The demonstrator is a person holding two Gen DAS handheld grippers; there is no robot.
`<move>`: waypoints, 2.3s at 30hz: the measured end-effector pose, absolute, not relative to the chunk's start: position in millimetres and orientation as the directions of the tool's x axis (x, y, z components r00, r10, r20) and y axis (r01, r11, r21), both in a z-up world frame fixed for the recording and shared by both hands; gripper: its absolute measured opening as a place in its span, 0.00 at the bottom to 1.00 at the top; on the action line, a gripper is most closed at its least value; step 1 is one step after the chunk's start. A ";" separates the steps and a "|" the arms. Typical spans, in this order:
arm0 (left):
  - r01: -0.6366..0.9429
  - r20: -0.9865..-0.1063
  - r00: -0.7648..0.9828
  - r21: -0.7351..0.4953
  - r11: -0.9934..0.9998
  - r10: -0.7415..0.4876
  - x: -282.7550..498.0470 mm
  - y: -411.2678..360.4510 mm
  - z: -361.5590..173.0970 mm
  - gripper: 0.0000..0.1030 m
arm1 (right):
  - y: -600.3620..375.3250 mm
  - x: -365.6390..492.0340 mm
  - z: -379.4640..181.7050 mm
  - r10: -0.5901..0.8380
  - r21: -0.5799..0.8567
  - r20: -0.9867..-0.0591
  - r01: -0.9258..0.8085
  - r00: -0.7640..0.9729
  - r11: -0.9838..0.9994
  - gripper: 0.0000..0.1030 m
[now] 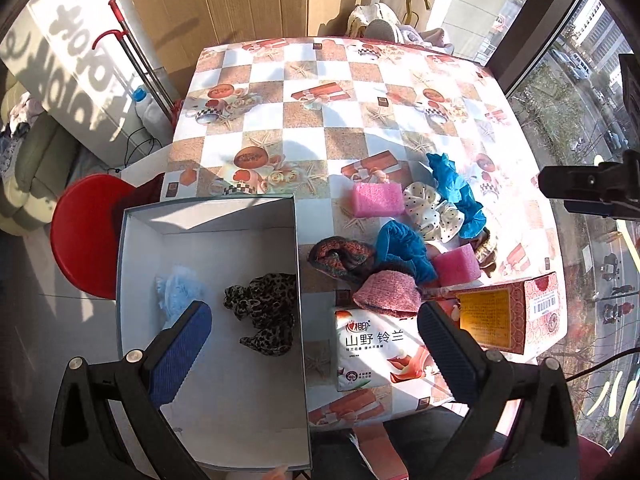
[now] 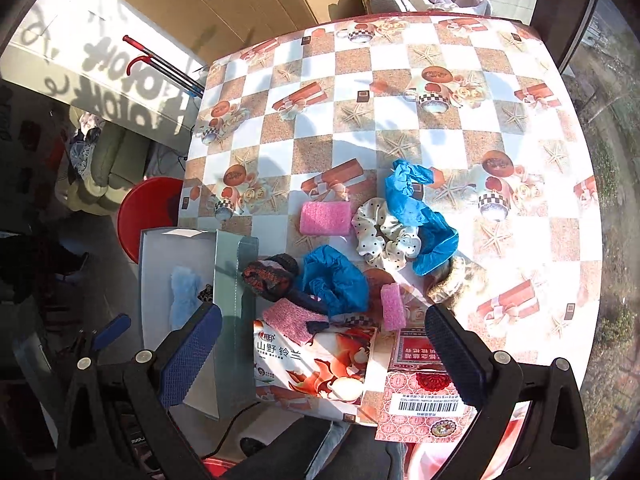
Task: Organize soft objects
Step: 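Move both tools back over the table toward the remaining items, then grasp the pink sponge with left tool while right tool grasps beige knit sock, then carry the pink sponge and beige sock over the white box with both tools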
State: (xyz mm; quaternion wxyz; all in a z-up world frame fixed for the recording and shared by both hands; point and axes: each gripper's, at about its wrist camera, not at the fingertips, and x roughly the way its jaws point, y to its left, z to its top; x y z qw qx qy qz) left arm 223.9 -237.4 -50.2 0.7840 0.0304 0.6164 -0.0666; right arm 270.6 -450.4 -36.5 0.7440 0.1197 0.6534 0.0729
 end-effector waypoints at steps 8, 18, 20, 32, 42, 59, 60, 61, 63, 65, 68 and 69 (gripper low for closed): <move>0.166 -0.992 0.117 -0.027 0.986 -0.047 305.7 -305.9 -103.4 1.00 | -548.6 285.8 -99.9 0.140 0.139 -0.990 0.148 0.003 0.979 0.99; 0.113 -0.995 -0.076 0.059 0.992 0.068 352.5 -329.2 -207.7 1.00 | -552.4 288.9 -218.1 0.193 0.191 -0.947 0.033 -0.256 0.981 0.99; 0.114 -0.992 -0.094 0.071 0.991 0.082 355.5 -331.7 -219.2 1.00 | -548.4 292.1 -230.5 0.200 0.204 -0.940 0.016 -0.278 0.979 0.99; 0.060 -0.992 -0.121 0.040 0.997 0.047 364.2 -338.7 -251.3 1.00 | -530.8 285.7 -257.3 0.001 0.040 -0.970 -0.154 -0.242 0.987 0.99; 0.090 -0.994 -0.109 -0.003 0.996 0.007 374.0 -339.1 -247.9 0.87 | -510.8 277.6 -247.4 -0.027 0.005 -0.981 -0.165 -0.194 0.986 0.82; 0.177 -0.993 0.109 -0.021 0.984 -0.041 354.7 -347.7 -133.8 0.21 | -541.8 284.2 -175.7 0.180 0.183 -0.980 -0.028 -0.082 0.983 0.30; 0.188 -0.990 0.129 -0.026 0.982 -0.051 349.1 -348.7 -121.9 0.21 | -542.9 284.3 -167.9 0.185 0.187 -0.980 -0.025 -0.069 0.982 0.30; 0.197 -0.987 0.146 -0.031 0.980 -0.060 340.0 -348.0 -113.4 0.21 | -543.0 284.2 -160.2 0.192 0.193 -0.980 -0.020 -0.056 0.981 0.30; 0.219 -0.982 0.175 -0.037 0.975 -0.076 323.8 -346.6 -97.4 0.22 | -544.1 285.7 -144.2 0.213 0.213 -0.977 -0.012 -0.031 0.977 0.30; 0.233 -0.976 0.197 -0.047 0.971 -0.095 309.2 -347.4 -85.1 0.21 | -560.6 283.7 -136.6 0.231 0.231 -0.973 -0.013 -0.006 0.973 0.30; 0.240 -0.967 0.227 -0.057 0.969 -0.113 279.9 -337.6 -65.3 0.22 | -552.9 279.5 -113.3 0.250 0.249 -0.968 -0.027 0.030 0.968 0.30; 0.237 -0.965 0.236 -0.057 0.970 -0.115 272.5 -334.3 -58.8 0.22 | -548.7 278.9 -106.9 0.258 0.257 -0.965 -0.031 0.042 0.966 0.30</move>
